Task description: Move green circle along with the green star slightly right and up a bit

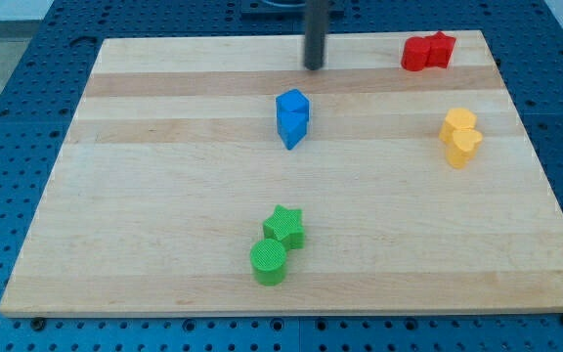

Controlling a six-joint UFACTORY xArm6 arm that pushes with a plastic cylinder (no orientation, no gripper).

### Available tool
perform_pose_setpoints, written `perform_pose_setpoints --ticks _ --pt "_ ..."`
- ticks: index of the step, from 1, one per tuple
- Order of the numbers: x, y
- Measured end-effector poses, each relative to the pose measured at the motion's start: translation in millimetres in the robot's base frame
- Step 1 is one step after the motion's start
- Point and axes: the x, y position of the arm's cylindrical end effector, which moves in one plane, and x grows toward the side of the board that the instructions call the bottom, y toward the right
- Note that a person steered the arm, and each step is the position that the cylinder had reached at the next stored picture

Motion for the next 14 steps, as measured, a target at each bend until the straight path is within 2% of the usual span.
perform_pose_setpoints --ticks 1,2,3,4,5,6,7,8,9,10,12,14 --pt "2 -59" --pt "26 -72" --pt "135 -73" --pt "162 -77" --pt "228 -77" --pt "234 -77" --pt "258 -77" --pt "309 -77" --pt "309 -77" --pt "334 -68" --pt "339 -66" --pt "333 -23"
